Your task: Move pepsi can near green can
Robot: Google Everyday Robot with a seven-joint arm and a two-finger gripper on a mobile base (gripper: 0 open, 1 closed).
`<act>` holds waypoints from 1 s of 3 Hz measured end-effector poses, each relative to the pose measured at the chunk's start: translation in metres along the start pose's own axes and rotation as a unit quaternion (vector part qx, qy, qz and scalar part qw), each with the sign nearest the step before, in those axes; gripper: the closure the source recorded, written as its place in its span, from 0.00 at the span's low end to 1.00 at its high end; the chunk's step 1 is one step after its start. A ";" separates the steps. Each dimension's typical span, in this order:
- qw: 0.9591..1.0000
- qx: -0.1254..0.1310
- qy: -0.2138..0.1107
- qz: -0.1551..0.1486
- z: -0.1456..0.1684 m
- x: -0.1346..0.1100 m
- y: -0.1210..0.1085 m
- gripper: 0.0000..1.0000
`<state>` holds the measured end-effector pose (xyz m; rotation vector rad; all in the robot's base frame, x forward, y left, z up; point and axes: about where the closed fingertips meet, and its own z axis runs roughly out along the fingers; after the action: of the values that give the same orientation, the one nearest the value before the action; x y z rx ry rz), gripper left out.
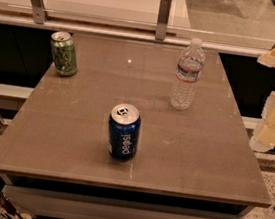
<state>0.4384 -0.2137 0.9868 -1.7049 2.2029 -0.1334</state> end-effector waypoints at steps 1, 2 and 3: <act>1.000 0.000 0.000 0.000 0.000 0.000 0.000 0.00; 1.000 0.006 -0.026 0.001 0.005 -0.009 0.001 0.00; 0.997 0.011 -0.073 0.008 0.017 -0.030 0.002 0.00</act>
Offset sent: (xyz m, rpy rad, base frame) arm 0.0084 0.0241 -0.0126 0.1267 -0.0514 0.0265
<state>0.4480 -0.1824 0.9770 -1.6306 2.1015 -0.0269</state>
